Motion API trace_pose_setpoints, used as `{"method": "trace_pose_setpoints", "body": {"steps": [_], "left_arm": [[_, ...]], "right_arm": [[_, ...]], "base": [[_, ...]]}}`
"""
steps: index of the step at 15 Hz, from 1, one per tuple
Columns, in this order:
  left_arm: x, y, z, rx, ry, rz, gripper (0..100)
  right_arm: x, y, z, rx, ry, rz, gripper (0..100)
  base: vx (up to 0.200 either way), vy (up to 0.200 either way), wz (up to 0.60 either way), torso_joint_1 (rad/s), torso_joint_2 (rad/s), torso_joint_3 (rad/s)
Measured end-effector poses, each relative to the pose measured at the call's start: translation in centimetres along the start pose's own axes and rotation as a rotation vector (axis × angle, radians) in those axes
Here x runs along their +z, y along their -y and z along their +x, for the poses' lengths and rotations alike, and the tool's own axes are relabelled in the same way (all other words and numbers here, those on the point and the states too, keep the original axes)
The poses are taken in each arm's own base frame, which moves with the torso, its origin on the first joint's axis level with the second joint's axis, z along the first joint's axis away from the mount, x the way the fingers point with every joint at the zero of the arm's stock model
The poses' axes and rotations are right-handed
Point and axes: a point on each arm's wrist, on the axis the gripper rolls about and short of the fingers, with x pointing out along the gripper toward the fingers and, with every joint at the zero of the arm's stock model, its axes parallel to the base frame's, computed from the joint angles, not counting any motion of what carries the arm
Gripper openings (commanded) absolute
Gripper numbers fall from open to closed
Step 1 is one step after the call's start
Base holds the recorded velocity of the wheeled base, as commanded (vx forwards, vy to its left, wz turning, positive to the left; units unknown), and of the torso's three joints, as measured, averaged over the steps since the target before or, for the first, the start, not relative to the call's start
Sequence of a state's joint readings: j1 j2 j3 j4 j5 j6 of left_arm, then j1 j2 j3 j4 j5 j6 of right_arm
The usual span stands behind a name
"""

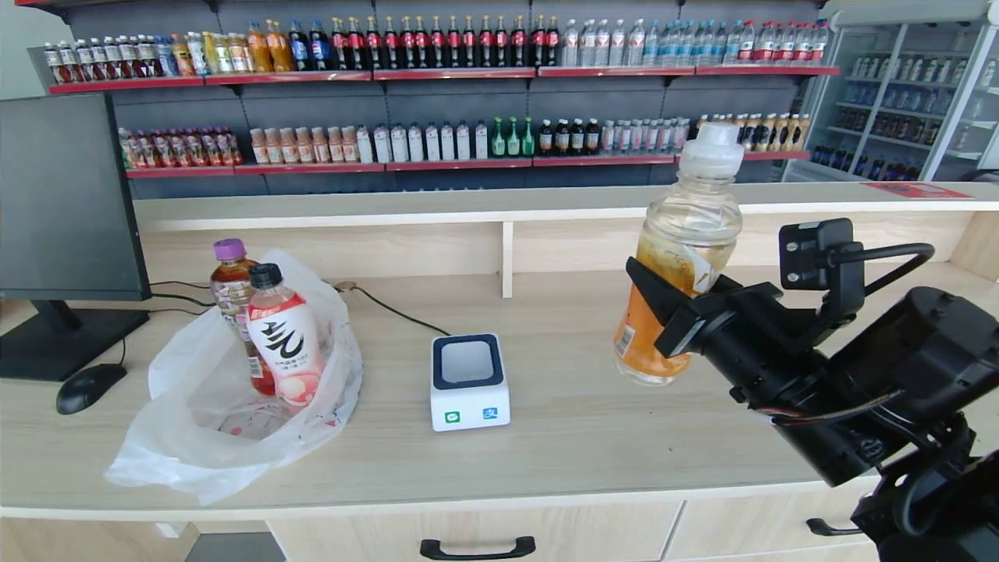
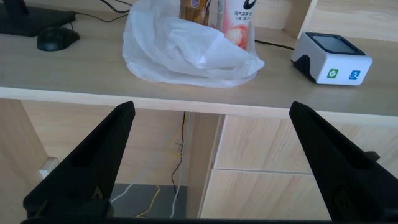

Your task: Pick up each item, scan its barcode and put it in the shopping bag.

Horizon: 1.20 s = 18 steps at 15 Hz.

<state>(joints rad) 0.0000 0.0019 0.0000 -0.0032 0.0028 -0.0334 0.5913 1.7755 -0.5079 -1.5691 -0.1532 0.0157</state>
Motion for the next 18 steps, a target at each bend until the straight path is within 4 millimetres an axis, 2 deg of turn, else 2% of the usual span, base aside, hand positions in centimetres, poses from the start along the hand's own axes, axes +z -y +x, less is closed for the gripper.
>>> {"method": "trace_pose_setpoints", "body": {"steps": [5, 11, 14, 17, 18], "left_arm": [[0.0, 0.0, 0.0, 0.0, -0.001, 0.0, 100], [0.0, 0.0, 0.0, 0.0, 0.0, 0.0, 100], [0.0, 0.0, 0.0, 0.0, 0.0, 0.0, 100], [0.0, 0.0, 0.0, 0.0, 0.001, 0.002, 100], [0.0, 0.0, 0.0, 0.0, 0.0, 0.002, 100]], "right_arm": [[0.1, -0.1, -0.1, 0.004, 0.004, 0.004, 0], [0.3, 0.1, -1.2, 0.005, -0.013, 0.001, 0], [-0.1, -0.7, -1.3, 0.04, -0.026, -0.006, 0], [-0.5, -1.2, -1.3, 0.119, -0.04, -0.033, 0], [-0.7, -0.7, -1.3, 0.125, -0.045, -0.094, 0]], "base": [[0.0, 0.2, 0.0, 0.002, 0.0, 0.0], [0.0, 0.2, 0.0, -0.001, 0.0, 0.002], [0.0, 0.2, 0.0, 0.002, 0.0, 0.002], [0.0, 0.0, 0.0, 0.0, 0.0, 0.0], [0.0, 0.0, 0.0, 0.0, 0.0, 0.0]]}}
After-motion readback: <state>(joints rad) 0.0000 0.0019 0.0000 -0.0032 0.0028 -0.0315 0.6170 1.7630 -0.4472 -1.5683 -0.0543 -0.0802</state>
